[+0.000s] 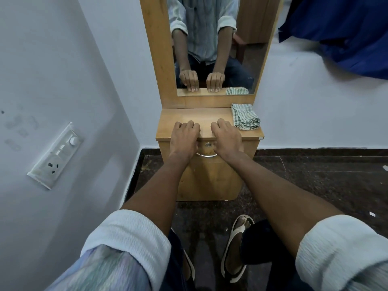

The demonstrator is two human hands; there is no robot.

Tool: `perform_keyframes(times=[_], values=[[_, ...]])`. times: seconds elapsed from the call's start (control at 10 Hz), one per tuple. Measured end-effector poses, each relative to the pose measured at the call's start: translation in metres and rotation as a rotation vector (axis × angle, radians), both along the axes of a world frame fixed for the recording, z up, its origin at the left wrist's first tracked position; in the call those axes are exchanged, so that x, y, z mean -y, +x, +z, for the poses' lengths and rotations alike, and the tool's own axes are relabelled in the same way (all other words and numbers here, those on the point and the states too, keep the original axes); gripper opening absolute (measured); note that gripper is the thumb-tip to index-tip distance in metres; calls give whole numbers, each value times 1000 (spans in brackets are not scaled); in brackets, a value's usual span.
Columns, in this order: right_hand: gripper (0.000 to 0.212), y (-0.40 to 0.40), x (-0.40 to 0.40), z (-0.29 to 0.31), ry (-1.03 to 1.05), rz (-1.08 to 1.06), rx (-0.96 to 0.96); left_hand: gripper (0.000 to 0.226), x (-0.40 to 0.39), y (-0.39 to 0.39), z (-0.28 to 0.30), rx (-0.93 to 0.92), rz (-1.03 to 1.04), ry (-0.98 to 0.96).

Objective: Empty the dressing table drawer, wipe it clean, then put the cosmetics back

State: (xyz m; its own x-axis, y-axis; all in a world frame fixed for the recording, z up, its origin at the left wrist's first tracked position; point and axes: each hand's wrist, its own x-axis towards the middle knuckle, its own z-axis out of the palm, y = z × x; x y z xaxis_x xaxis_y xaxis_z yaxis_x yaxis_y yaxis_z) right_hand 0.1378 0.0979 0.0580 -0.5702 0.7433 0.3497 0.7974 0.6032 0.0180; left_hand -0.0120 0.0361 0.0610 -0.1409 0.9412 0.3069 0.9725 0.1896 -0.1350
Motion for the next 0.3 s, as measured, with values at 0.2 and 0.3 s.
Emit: perform_keyframes(times=[0.2,0.3], values=[[47,14,6,31,-292,41,32,54,21,10,13,142,-9,-69],[50,17,4,46,-411,50,48,51,26,15,29,139,-51,-12]])
